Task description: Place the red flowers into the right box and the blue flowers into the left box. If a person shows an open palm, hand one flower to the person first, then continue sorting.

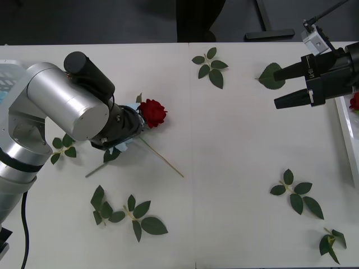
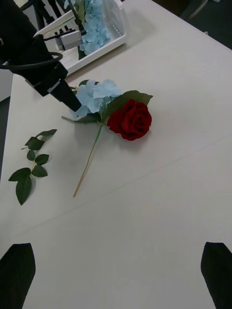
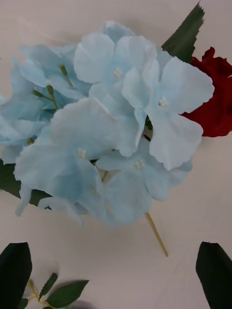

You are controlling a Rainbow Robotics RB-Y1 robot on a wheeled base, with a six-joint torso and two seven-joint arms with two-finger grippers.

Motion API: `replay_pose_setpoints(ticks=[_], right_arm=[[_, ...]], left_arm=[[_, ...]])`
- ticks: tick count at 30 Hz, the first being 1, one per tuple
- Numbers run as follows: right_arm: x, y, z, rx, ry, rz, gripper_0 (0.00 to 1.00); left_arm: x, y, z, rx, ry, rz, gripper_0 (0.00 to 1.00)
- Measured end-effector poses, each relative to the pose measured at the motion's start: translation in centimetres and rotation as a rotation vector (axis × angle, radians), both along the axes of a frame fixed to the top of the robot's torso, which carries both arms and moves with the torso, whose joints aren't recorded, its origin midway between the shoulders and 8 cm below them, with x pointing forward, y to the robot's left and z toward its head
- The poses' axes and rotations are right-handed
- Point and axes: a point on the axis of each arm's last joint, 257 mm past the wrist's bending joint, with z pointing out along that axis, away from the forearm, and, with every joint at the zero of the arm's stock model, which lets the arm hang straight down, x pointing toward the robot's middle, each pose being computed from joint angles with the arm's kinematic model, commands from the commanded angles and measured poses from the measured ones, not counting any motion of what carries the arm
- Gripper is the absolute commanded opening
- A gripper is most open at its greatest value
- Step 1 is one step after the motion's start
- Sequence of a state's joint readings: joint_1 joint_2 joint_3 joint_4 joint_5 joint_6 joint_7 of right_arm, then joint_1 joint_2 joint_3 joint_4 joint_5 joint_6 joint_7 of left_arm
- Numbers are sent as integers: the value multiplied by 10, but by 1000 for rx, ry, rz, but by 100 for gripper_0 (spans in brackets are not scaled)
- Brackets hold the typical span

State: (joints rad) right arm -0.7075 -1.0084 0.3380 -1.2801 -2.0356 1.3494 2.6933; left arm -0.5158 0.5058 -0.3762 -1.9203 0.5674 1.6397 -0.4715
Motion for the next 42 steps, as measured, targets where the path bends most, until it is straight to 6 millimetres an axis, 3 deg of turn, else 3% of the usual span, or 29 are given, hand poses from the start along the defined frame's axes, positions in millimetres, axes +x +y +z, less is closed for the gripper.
replay_pose_setpoints(ticks=[4,8,15,21,31,42], right_arm=[[0,0,0,0,0,0,100],[0,0,0,0,0,0,100],[0,0,0,0,0,0,100],[0,0,0,0,0,0,100],[0,0,0,0,0,-1,100],[0,0,0,0,0,-1,100]], left_arm=[[-4,-11,-2,-47,17,36,100],[4,-24,-10,-93,-20,130,100],[20,-33,-49,-91,-47,194,100],[37,-28,-72,-39,-50,210,100],[75,-15,-63,37,-102,244,100],[77,1,-80,168,-89,99,100]])
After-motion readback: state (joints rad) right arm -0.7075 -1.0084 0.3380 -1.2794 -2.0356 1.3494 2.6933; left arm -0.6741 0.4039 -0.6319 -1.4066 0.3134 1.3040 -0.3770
